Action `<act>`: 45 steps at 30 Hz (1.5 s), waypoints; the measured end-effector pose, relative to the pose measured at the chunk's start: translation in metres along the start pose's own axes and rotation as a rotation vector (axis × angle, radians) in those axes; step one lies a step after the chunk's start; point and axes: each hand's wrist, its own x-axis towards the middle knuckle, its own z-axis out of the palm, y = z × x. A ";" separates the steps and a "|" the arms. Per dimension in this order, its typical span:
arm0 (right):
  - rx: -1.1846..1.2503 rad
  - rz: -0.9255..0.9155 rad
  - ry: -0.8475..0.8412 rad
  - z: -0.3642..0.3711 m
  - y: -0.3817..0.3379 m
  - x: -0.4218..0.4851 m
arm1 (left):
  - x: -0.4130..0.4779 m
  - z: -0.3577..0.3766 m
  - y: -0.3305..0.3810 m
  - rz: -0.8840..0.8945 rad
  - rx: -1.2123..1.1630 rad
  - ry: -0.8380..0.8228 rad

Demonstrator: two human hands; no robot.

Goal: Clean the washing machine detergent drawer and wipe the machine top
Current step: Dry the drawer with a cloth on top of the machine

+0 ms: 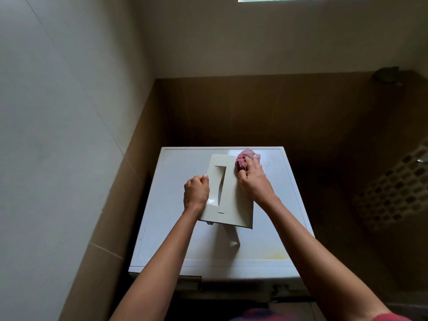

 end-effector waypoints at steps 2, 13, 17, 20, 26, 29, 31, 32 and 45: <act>-0.005 0.024 0.001 0.004 -0.001 -0.018 | -0.002 0.003 0.000 -0.025 -0.032 0.009; -0.391 -0.084 0.017 0.021 -0.005 -0.111 | -0.014 0.020 0.005 -0.168 -0.134 0.127; -0.420 -0.235 -0.044 0.026 -0.015 -0.114 | -0.022 0.024 0.008 -0.256 -0.207 0.223; -0.404 -0.293 -0.105 0.023 -0.020 -0.099 | -0.027 0.025 0.008 -0.250 -0.241 0.250; -0.456 -0.183 -0.179 0.013 -0.028 -0.044 | -0.039 0.034 0.013 -0.249 -0.365 0.119; -0.417 -0.144 -0.208 0.014 -0.039 -0.028 | -0.041 0.039 0.018 -0.386 -0.685 0.046; -0.406 -0.132 -0.210 0.014 -0.046 -0.022 | -0.040 0.036 0.023 -0.501 -0.921 0.025; -0.414 -0.132 -0.203 0.015 -0.048 -0.021 | -0.039 0.035 0.025 -0.542 -0.984 0.023; -0.636 -0.201 -0.119 0.008 -0.049 -0.037 | -0.034 0.039 0.020 -0.438 -0.688 0.094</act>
